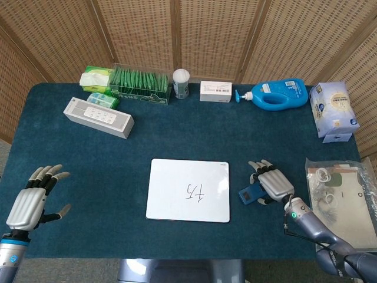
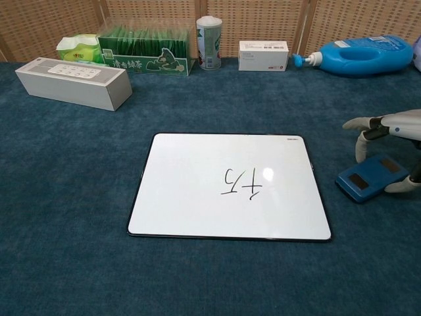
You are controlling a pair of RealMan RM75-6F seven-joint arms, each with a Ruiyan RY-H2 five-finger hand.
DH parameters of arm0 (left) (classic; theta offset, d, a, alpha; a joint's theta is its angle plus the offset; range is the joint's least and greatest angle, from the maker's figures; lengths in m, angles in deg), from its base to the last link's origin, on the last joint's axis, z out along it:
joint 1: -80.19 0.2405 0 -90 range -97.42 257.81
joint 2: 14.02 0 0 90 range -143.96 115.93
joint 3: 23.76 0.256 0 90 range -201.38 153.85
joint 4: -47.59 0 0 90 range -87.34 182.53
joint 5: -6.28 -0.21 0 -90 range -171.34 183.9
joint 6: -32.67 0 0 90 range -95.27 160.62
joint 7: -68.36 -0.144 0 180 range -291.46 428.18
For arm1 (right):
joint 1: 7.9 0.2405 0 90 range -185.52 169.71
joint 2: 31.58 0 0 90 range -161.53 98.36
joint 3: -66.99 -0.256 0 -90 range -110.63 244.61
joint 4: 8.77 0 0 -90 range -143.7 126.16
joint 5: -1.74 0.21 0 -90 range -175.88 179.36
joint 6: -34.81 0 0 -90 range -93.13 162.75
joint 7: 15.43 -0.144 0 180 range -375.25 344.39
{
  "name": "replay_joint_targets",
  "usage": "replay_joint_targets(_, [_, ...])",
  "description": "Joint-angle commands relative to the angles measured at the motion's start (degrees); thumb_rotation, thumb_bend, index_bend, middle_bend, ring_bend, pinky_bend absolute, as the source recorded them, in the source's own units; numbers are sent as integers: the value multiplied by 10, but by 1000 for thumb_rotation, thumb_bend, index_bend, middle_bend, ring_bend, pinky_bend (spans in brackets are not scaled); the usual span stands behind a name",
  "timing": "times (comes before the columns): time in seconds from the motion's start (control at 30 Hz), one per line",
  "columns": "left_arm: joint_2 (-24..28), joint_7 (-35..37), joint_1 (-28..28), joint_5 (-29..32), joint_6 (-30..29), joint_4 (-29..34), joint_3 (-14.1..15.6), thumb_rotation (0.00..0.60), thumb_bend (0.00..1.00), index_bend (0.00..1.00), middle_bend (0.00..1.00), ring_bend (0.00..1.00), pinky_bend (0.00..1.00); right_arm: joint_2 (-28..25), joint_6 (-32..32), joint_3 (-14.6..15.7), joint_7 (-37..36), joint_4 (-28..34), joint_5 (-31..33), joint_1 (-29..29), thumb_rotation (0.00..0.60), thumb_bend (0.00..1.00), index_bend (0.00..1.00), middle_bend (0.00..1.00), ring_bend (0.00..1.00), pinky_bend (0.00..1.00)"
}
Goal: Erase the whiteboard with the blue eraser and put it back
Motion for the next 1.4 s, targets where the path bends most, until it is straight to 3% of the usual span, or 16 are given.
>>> replay_joint_targets(0.03, [-1,1,-1,2,2,-2,-1,600,323,207,130,46,0,1,-3,-2,2,0,2,2,600,186,423,0,0,0])
replay_joint_targets(0.47, [-6,2,-3,4,6,-6,-2,600,323,207,130,46,0,-14,-14,-8,11,21,14,10,600,177,571,19,0,0])
replay_joint_targets(0.97, [5,-3,-6,-6,-3,3,-8,600,323,207,129,46,0,-42,29,-46,-75,88,28,-5,600,160,721,111,0,0])
replay_joint_targets(1.4, [20,-23,-8,-15,-13,21,-13,600,323,206,129,46,0,-29,38,-49,-126,136,-10,1,600,165,747,128,0,0])
